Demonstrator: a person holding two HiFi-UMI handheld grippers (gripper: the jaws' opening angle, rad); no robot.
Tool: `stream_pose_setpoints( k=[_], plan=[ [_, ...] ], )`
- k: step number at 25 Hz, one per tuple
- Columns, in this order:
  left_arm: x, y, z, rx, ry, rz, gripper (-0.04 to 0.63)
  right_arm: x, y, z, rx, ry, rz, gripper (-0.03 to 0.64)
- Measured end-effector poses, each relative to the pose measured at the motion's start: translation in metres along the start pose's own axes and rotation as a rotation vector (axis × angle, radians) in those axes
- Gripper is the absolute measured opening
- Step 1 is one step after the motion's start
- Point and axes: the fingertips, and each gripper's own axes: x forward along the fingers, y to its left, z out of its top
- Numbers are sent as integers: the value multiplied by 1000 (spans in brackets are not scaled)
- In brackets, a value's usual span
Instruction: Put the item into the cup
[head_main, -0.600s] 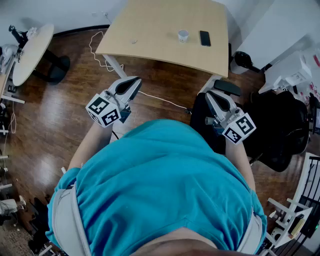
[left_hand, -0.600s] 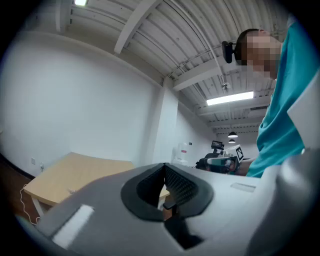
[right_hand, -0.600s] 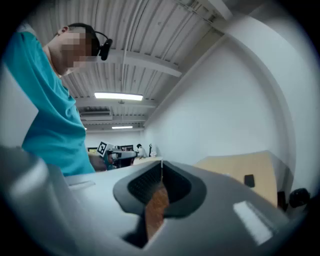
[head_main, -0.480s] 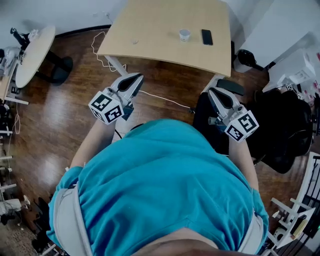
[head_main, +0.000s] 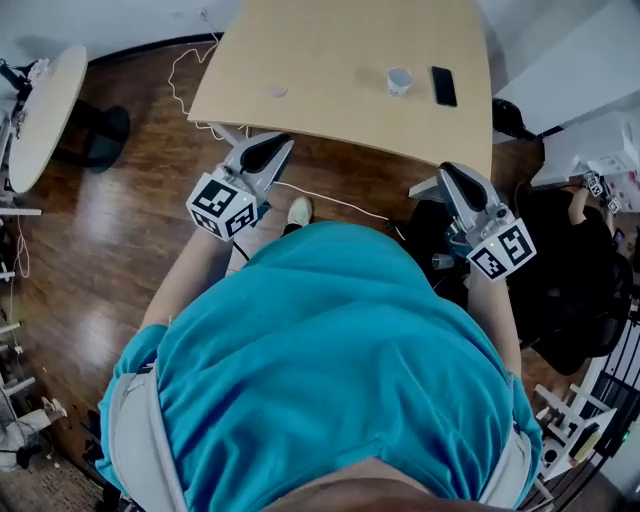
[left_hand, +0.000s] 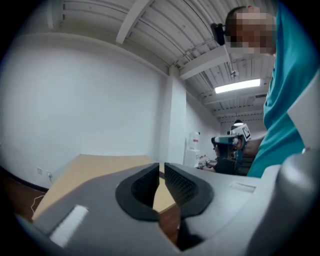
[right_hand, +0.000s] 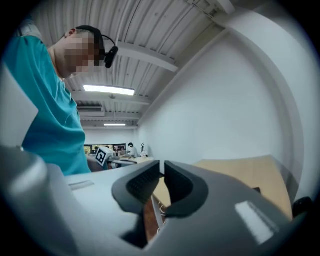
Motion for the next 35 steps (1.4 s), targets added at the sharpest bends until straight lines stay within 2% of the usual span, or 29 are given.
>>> stream_pose_setpoints(
  k=[3,7,11,14,20,24,29,35],
  plan=[
    [23,61,-35,25,85,0,31,50,-25,2,43,-18,-46,21],
    [48,121,-54,1,175,-10,83,95,-56,9,52,-5,-105,31],
    [80,183,-85,21,284,51,124,125,-97,-7,46,49,-144,37],
    [104,209,-124,37,420,83,154,134,-127,-28,64,94,-142,44],
    [141,220,-208,131,779,44,179,136,-161,-66,132,164,-37,48],
    [147,240,-254,182,958,23,171,129,-178,-74,164,201,-5,48],
    [153,260,-280,184,1066,29,125,122,-195,-84,191,224,-12,48],
    [152,262,-282,180,1092,-6,91,121,-197,-90,209,235,-23,48]
  ],
)
